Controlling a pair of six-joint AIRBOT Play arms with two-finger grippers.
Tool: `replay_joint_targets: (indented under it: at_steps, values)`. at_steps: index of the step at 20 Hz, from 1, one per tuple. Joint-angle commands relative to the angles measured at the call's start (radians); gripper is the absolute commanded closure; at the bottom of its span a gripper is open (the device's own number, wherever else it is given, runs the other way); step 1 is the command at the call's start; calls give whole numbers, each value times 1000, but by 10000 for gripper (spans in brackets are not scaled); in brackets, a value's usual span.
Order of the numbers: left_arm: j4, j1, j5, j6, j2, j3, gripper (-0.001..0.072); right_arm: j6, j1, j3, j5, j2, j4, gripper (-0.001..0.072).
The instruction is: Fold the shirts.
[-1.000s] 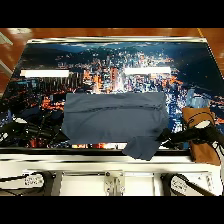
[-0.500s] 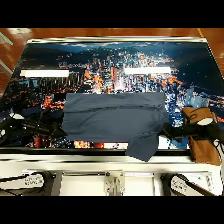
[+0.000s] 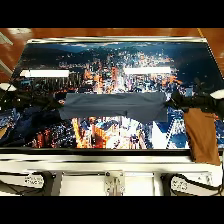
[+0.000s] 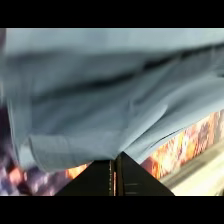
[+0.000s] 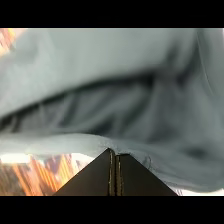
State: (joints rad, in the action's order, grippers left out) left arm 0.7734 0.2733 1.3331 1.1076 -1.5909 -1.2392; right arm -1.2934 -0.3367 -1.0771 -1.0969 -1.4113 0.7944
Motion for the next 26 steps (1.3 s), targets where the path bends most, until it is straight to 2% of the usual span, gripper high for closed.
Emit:
replay_joint_targets:
  at_steps: [1,6,11,16,17,18,19,20,22,24,26]
  values:
    - [0,-53,-8,101,-138,-208,667,-66,77,-166,89,-140,16,644]
    - [-1,-75,-10,192,-324,-411,667,-141,88,-254,119,-275,120,644]
    - [-8,-107,-21,194,-406,-464,666,-184,88,-254,132,-309,276,644]
    - [-14,-126,-24,187,-423,-465,658,-207,89,-254,185,-308,274,626]
    - [-14,-125,-23,188,-423,-465,586,-207,89,-254,188,-308,267,543]
    - [-14,-124,-18,192,-423,-465,432,-204,89,-254,190,-307,252,356]
    - [-14,-120,-5,197,-422,-465,247,-183,88,-256,188,-301,251,169]
    - [-14,-112,20,199,-419,-467,107,-152,88,-263,168,-291,273,87]
    - [-14,-85,88,200,-418,-481,92,-138,85,-268,129,-266,366,35]
    - [-14,-53,153,233,-415,-494,93,-161,60,-268,53,-266,412,35]
    - [-14,-30,211,259,-409,-502,94,-165,21,-268,-40,-295,383,35]
